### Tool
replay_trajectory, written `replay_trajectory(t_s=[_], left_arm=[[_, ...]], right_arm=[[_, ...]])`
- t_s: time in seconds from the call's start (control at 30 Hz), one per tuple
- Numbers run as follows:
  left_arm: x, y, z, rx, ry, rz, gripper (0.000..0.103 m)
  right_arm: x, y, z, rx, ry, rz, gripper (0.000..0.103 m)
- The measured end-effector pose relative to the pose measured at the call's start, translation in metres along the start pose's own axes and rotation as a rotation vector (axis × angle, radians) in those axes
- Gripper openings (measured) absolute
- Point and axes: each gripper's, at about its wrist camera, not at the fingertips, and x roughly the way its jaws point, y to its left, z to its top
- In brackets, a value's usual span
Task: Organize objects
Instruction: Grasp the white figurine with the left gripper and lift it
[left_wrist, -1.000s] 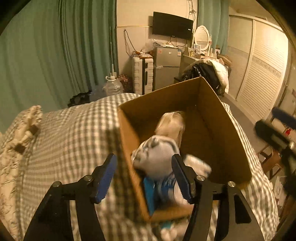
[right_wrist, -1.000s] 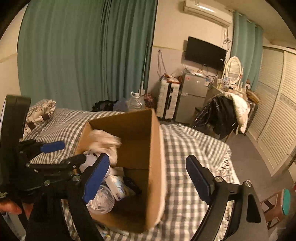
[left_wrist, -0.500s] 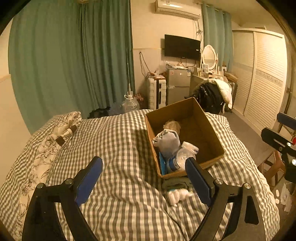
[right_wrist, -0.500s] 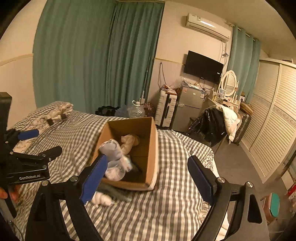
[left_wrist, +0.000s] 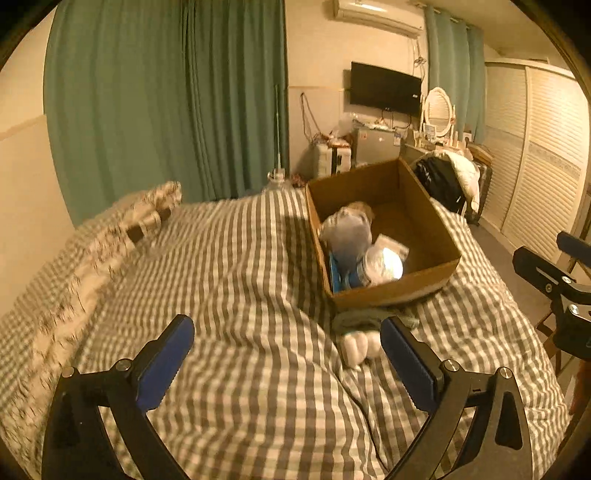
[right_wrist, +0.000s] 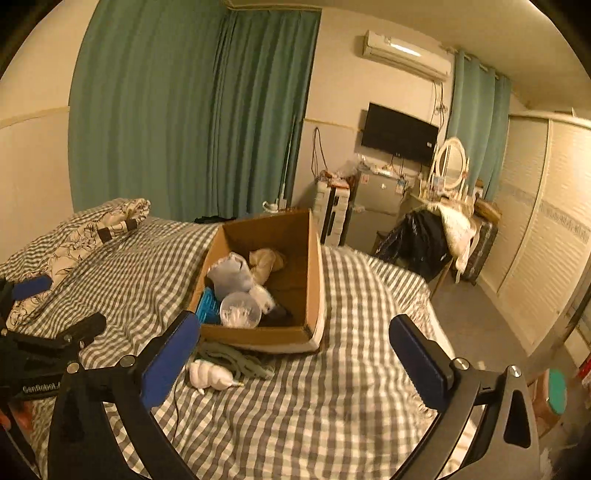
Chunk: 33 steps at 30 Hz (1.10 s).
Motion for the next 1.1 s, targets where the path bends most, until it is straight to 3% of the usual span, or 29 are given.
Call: replay_trajectory(t_s=[0.23, 0.83, 1.1], left_arm=[[0.022, -0.012, -0.017, 0.029, 0.067, 0.014, 0.103], [0.043, -0.009, -0.015, -0.081, 0.121, 0.006, 0.103], [0.07, -0.027, -0.021, -0.055, 0.173, -0.002, 0.103]], right_arm=[[0.032, 0.0, -0.028, 0.033, 0.075, 0.008, 0.103], [0.047, -0.009, -0.029, -0.017, 0.105, -0.007, 0.103], [0.066, -0.02, -0.038, -0.006, 0.129, -0.01, 0.103]])
